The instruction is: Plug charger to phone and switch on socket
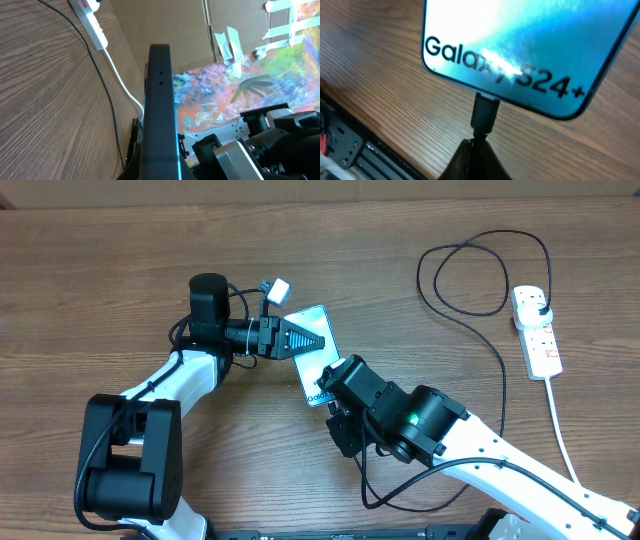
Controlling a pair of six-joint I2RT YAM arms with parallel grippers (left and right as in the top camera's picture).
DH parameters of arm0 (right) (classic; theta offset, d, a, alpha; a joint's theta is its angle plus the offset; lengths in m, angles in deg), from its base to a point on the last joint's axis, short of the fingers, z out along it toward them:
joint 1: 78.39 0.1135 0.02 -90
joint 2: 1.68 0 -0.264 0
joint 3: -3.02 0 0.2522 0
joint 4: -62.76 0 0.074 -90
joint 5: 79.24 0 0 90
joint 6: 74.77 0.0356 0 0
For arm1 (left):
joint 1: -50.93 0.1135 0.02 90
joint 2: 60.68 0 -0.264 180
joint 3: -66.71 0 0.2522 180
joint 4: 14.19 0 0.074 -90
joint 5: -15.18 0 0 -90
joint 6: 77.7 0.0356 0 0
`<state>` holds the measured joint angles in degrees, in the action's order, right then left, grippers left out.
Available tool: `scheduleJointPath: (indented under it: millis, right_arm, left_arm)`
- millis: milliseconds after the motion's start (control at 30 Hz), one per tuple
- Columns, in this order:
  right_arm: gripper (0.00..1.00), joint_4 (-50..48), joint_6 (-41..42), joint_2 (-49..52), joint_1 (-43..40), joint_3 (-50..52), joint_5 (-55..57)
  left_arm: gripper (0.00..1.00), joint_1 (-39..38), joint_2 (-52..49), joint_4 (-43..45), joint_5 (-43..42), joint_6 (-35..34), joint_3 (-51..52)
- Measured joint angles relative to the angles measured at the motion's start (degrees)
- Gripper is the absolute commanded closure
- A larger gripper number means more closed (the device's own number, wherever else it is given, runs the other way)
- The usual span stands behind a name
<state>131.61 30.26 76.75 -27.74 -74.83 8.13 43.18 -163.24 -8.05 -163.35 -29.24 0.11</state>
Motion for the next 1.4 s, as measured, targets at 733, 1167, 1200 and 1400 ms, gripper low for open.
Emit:
scheduleJointPath:
  millis: [733, 1167, 1200, 1400]
  right_arm:
    - [0.76, -0.8, 4.9, 0.2, 0.0, 0.0, -1.6]
    - [0.88, -1.1, 7.3, 2.8, 0.0, 0.0, 0.5]
    - [0.90, -1.3, 7.4, 2.8, 0.0, 0.0, 0.9]
    - [0.96, -2.2, 7.5, 2.8, 0.1, 0.0, 1.4]
  left_arm:
    - [0.96, 0.0, 0.0, 0.0, 0.0, 0.0, 0.0]
    - [0.96, 0.0, 0.0, 0.0, 0.0, 0.0, 0.0]
    - [0.96, 0.0, 0.0, 0.0, 0.0, 0.0, 0.0]
    - [0.96, 0.2, 0.0, 0.2, 0.7, 0.2, 0.0]
